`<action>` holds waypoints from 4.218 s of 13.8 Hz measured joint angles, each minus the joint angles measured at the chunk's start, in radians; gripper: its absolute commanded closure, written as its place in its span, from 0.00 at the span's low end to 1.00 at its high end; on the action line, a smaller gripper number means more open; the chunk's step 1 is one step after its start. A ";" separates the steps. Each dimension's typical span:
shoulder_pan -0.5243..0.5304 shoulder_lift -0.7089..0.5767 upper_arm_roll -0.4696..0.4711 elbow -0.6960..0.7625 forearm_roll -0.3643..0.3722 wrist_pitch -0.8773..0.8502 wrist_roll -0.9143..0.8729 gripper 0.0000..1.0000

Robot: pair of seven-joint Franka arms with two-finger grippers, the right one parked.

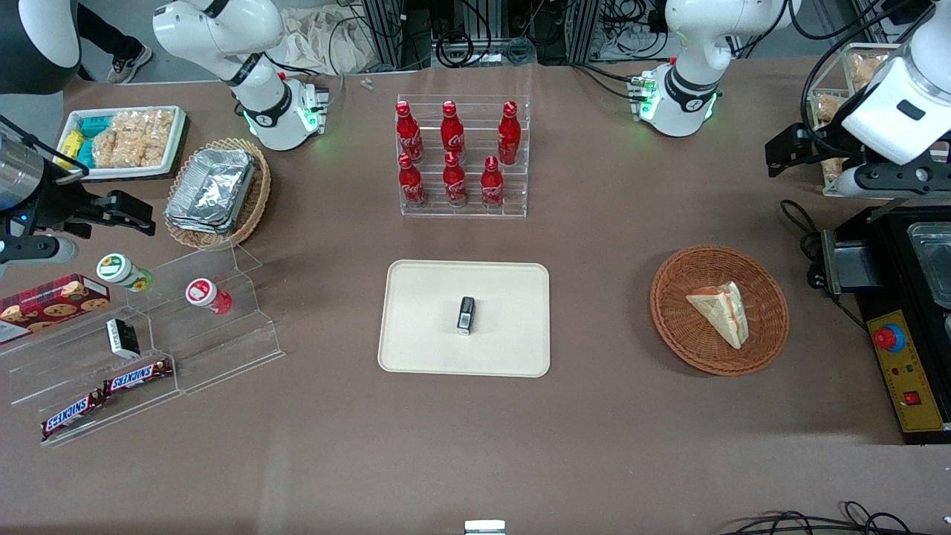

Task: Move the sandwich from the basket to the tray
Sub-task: 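Move the left gripper over the wicker basket and lower onto the sandwich, then close the left gripper on the wrapped sandwich and lift it, then carry the held sandwich from the basket over the cream tray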

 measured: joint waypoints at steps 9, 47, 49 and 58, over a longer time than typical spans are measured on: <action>0.045 0.003 0.013 -0.229 0.019 0.227 -0.096 0.00; 0.109 0.063 -0.047 -0.457 0.013 0.487 -0.382 1.00; 0.106 0.065 -0.083 -0.373 -0.025 0.399 -0.339 1.00; 0.081 0.166 -0.316 -0.314 -0.078 0.533 -0.309 1.00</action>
